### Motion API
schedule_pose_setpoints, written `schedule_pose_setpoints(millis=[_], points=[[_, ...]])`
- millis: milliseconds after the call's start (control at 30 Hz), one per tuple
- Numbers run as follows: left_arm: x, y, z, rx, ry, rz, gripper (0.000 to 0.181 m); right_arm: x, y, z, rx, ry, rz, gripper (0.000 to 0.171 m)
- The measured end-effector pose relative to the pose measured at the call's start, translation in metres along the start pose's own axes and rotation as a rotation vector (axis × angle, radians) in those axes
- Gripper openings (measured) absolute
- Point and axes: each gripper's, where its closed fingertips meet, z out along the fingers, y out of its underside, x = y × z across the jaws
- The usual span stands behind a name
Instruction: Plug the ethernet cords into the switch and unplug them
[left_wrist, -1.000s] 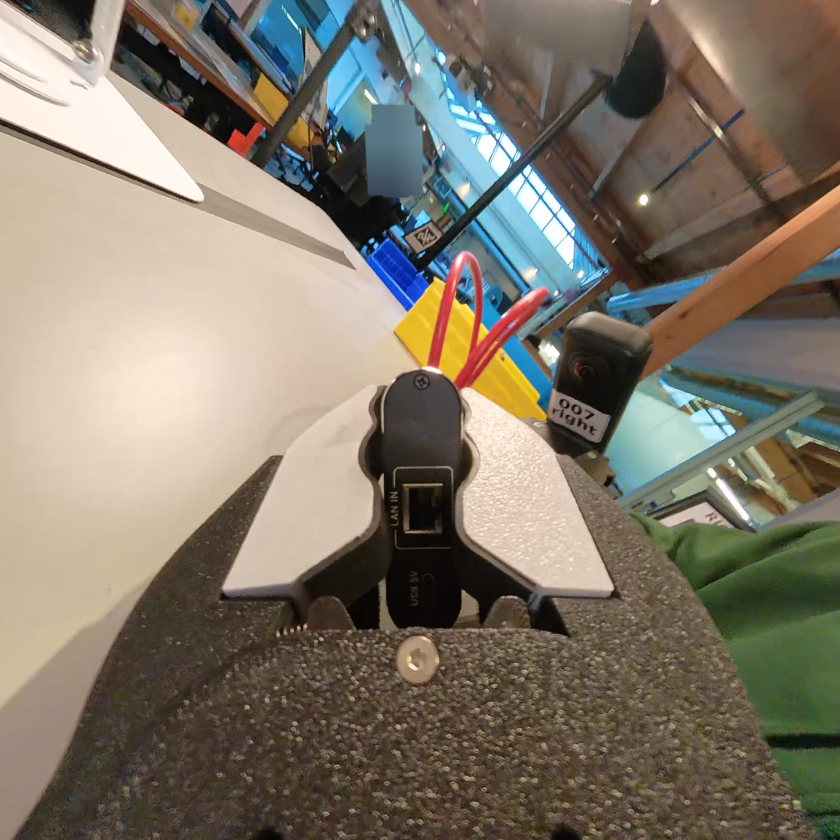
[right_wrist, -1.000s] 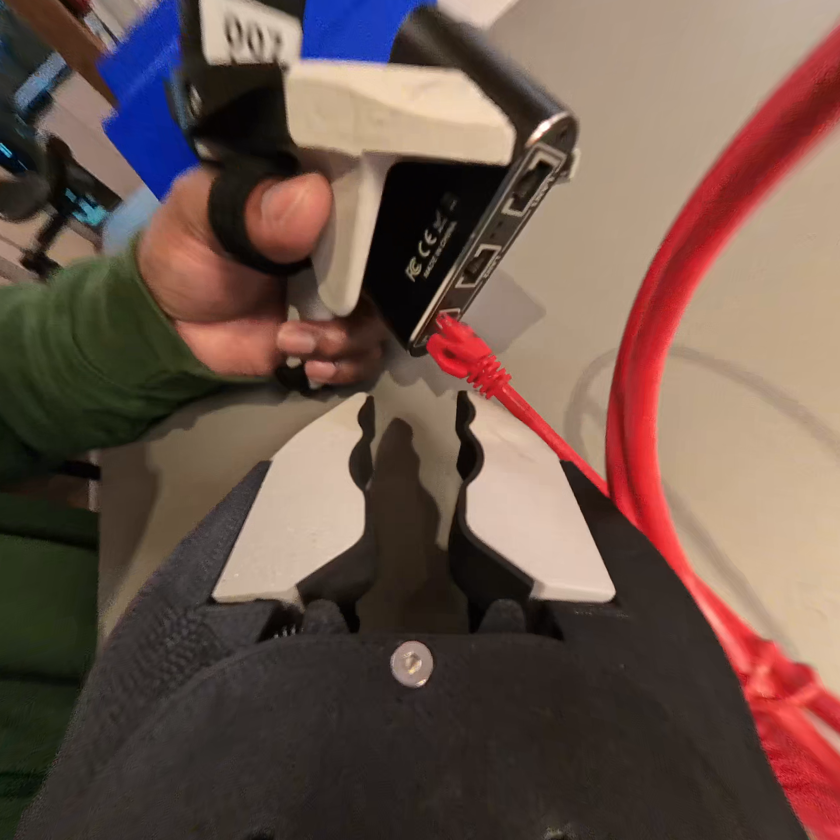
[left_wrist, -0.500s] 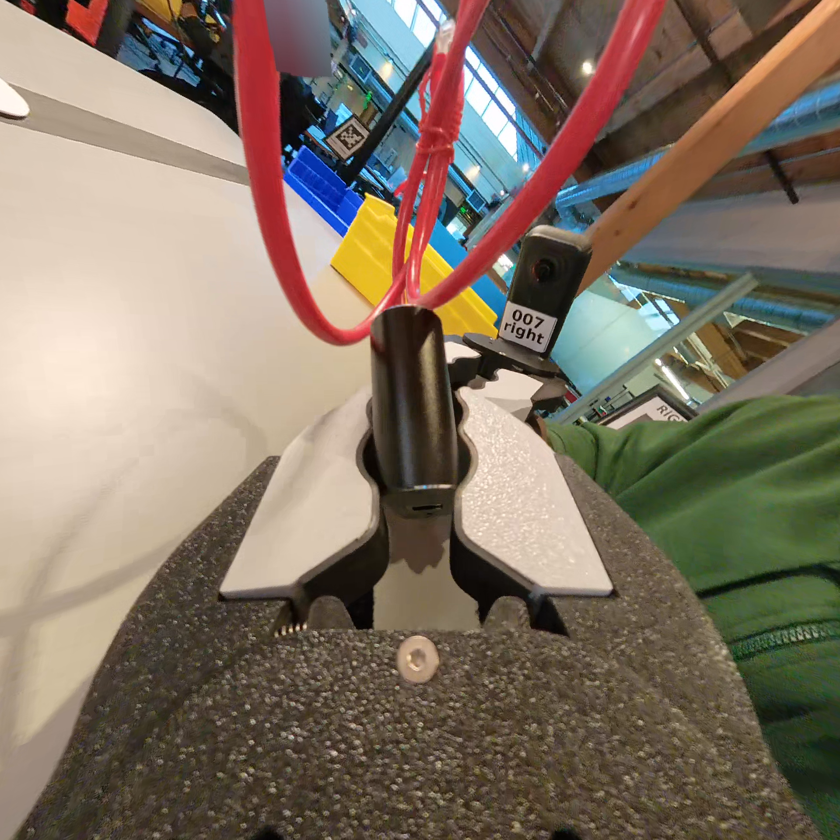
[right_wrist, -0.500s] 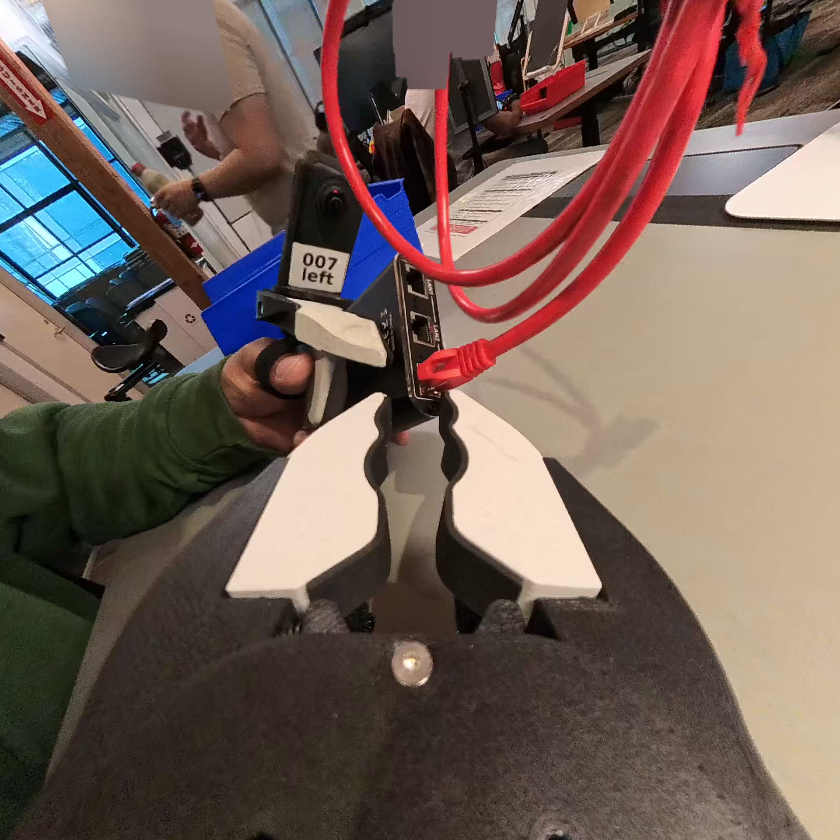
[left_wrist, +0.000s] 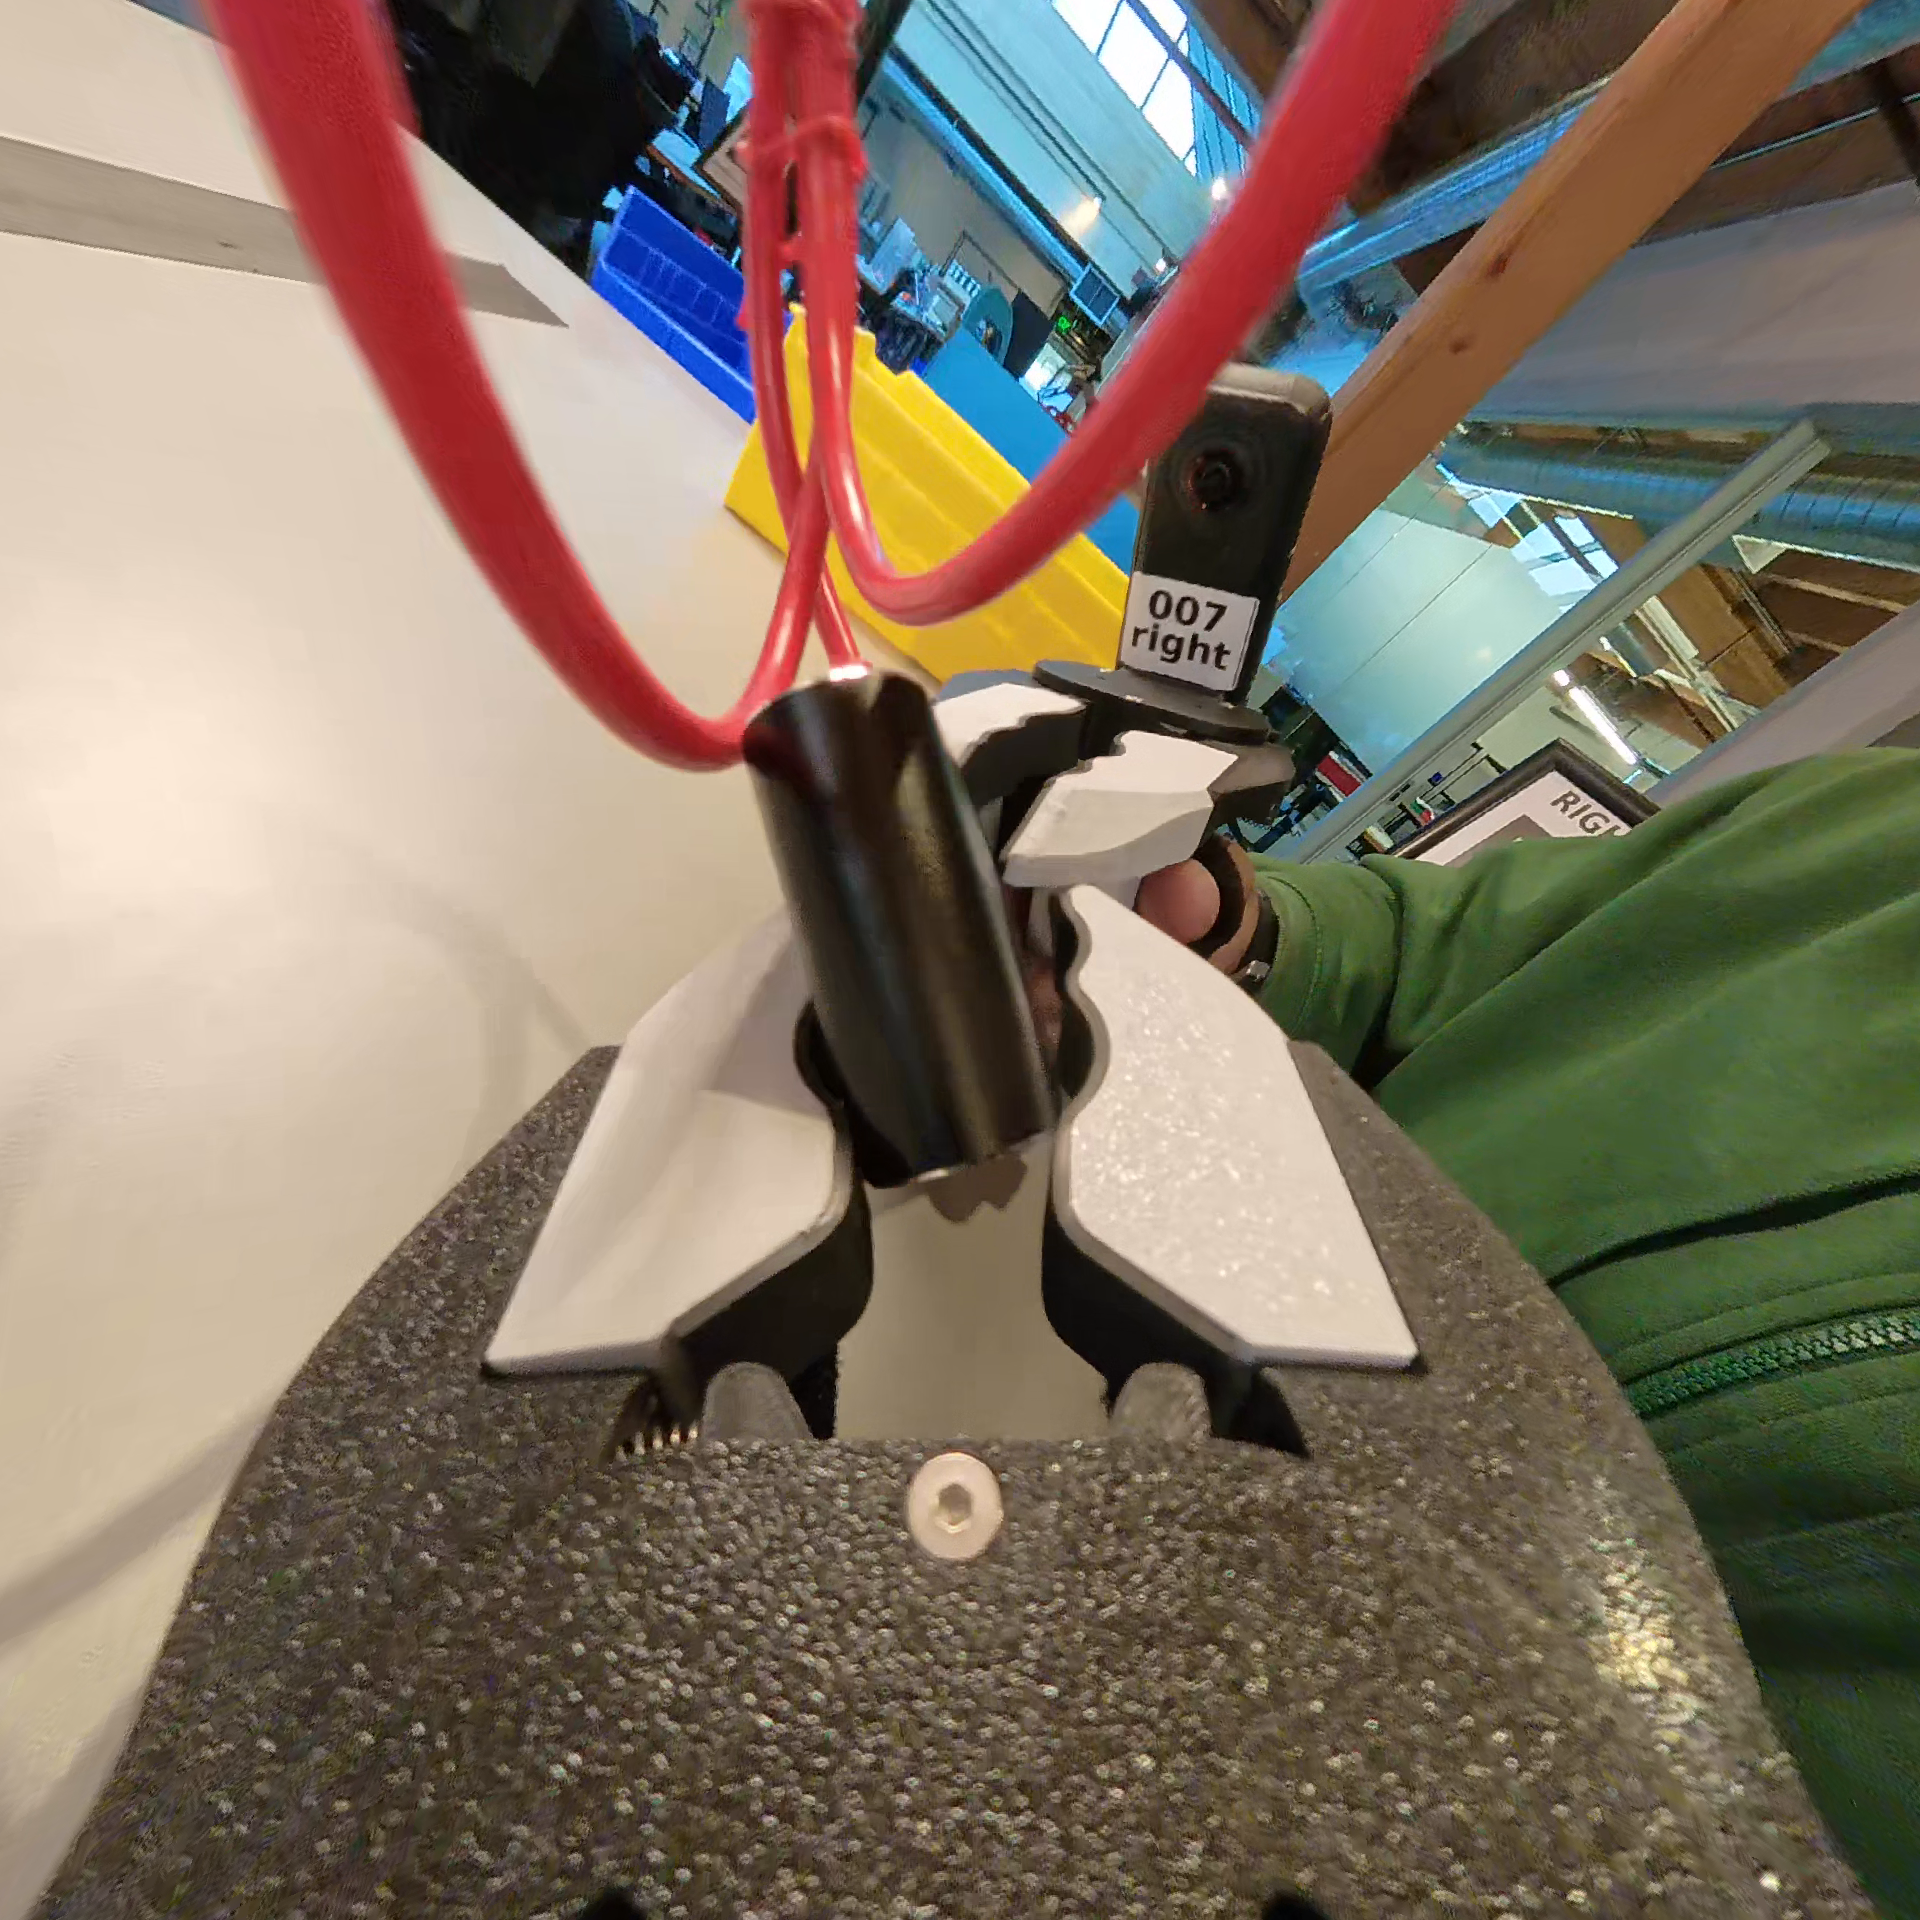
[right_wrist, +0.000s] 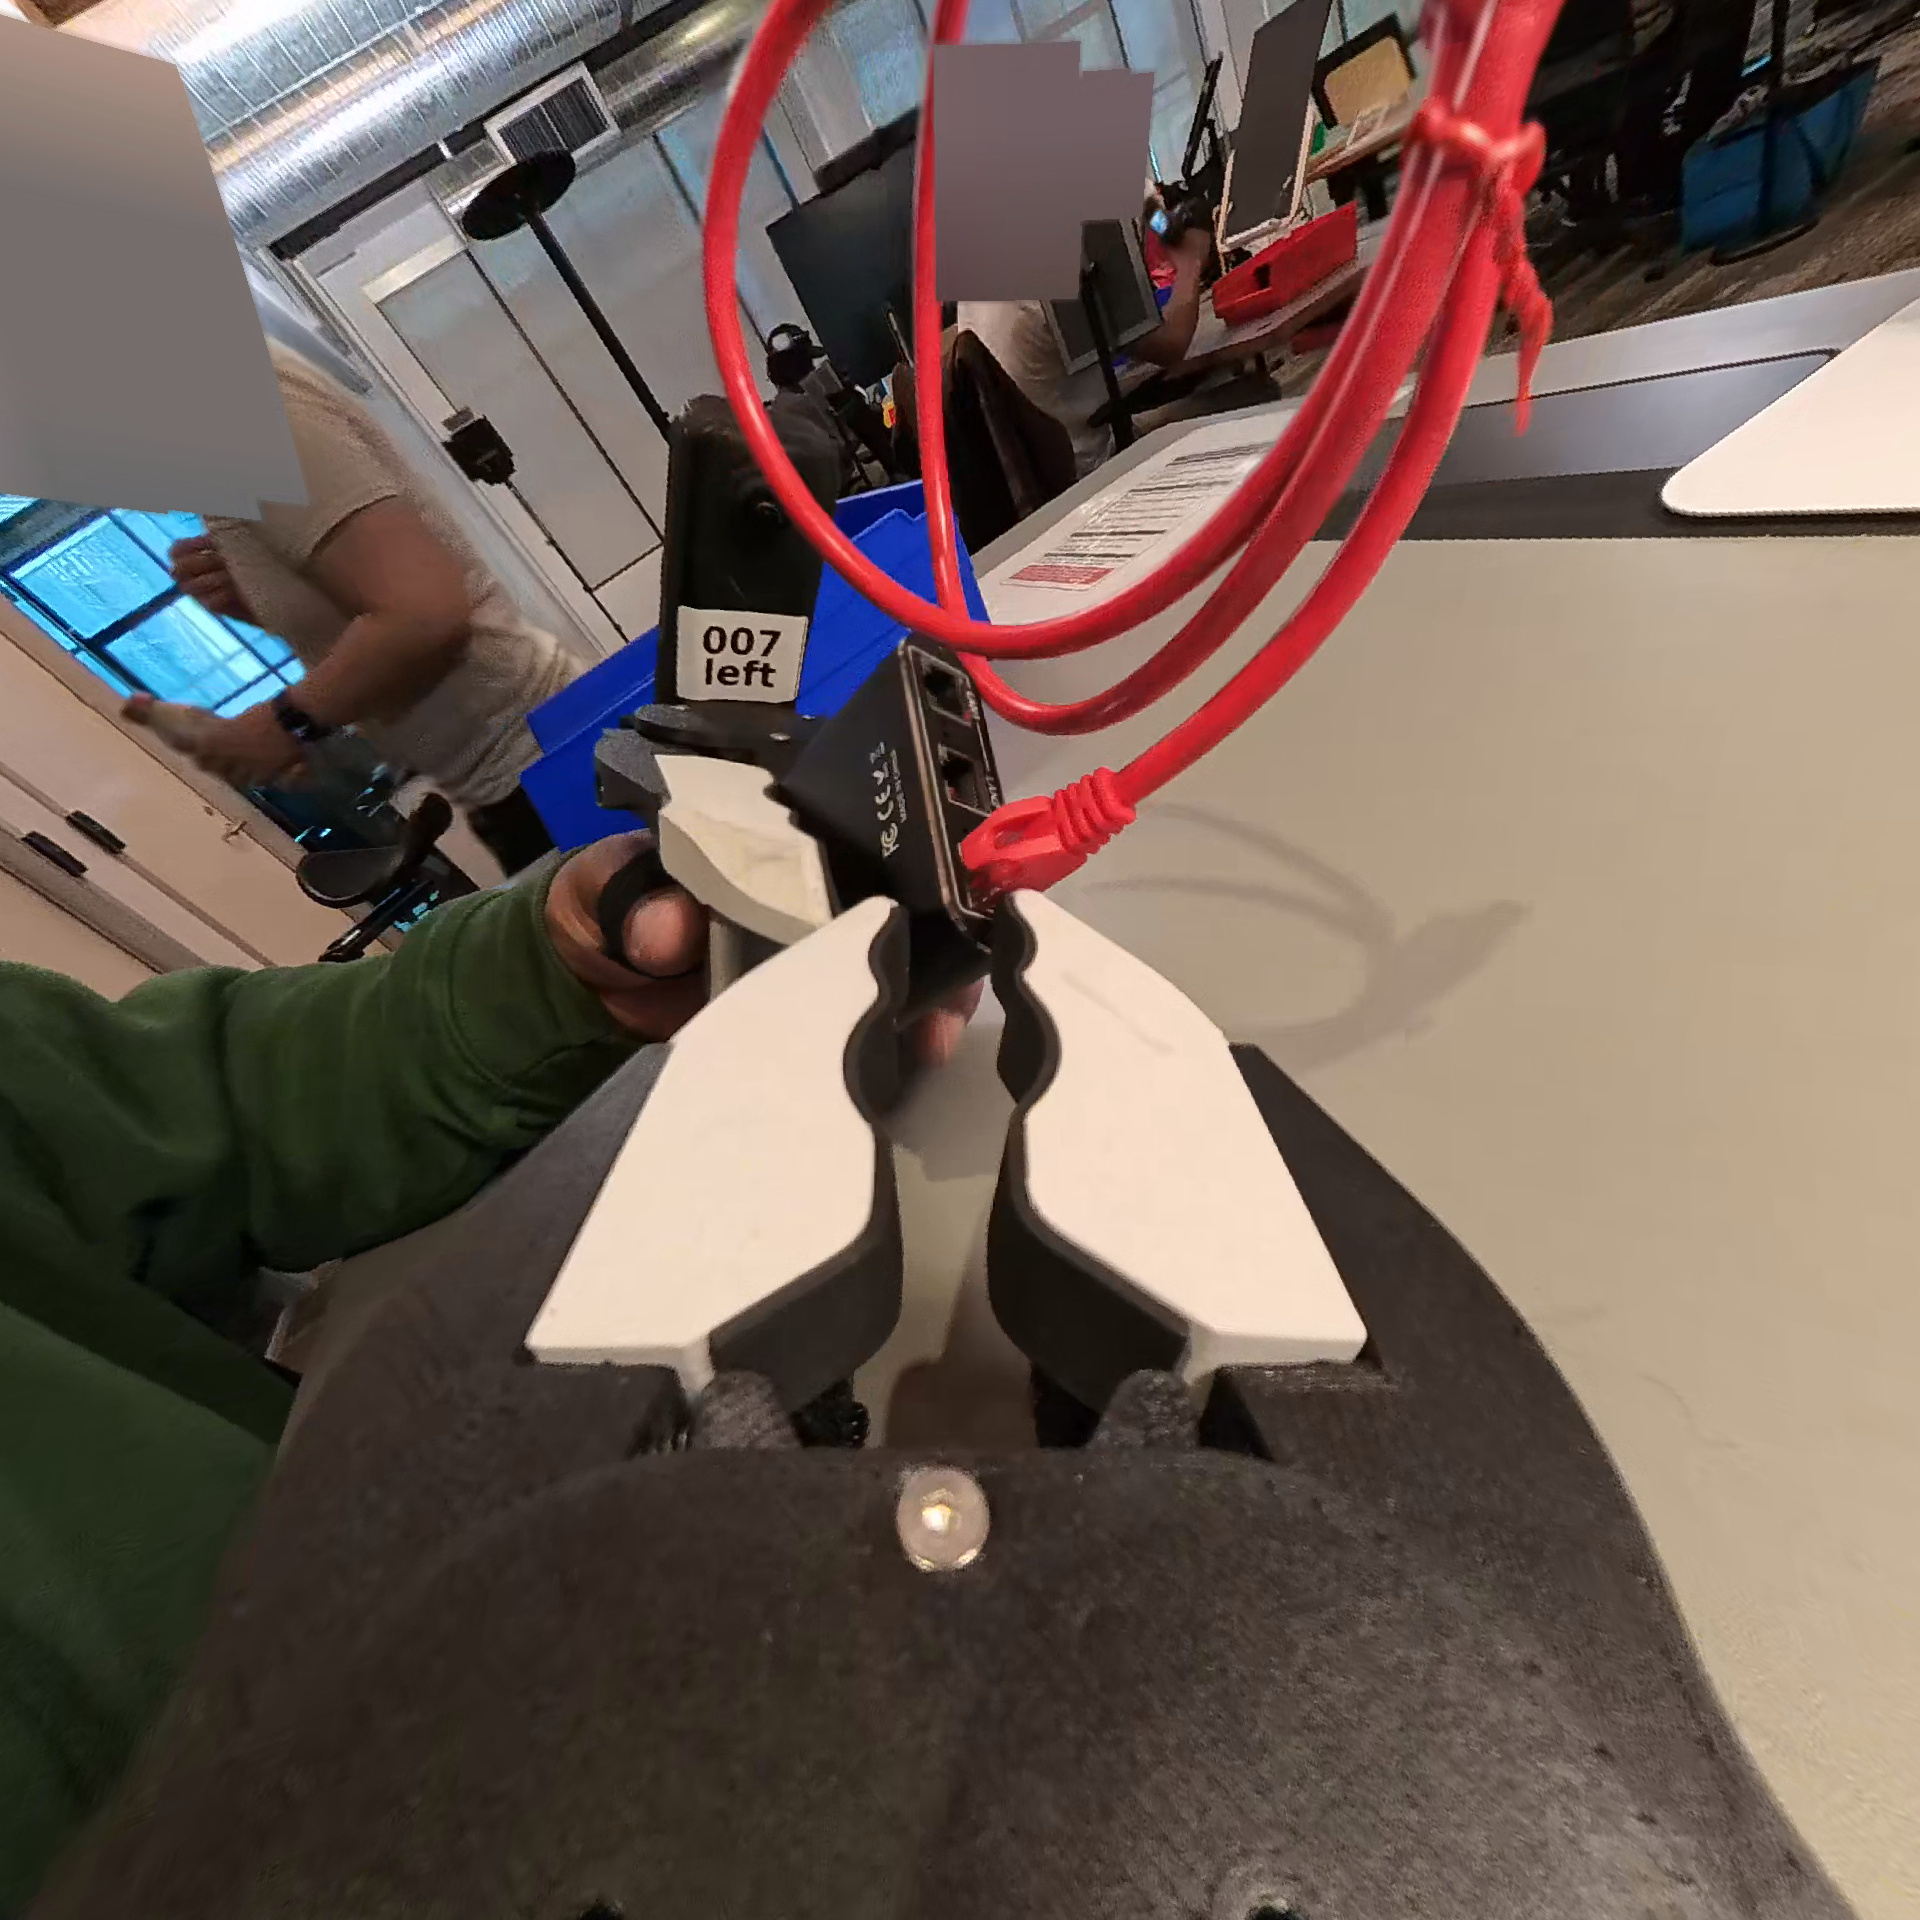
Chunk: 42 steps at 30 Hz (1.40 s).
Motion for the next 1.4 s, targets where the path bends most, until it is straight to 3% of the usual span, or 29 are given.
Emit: schedule_pose_setpoints(millis=[300, 700, 1400], points=[[0.005, -0.001, -0.002, 0.003, 0.026, 0.035, 0.034, -0.006, -0.001, -0.002, -0.008, -0.065, -0.028, 0.014], [0.022, 0.008, 0.004, -0.064, 0.105, 0.12, 0.033, -0.008, -0.004, -0.018, -0.059, -0.199, -0.031, 0.032], [0.024, 0.021, 0.012, -0.157, 0.039, 0.251, 0.034, -0.01, 0.003, -0.028, -0.111, -0.252, -0.032, 0.023]])
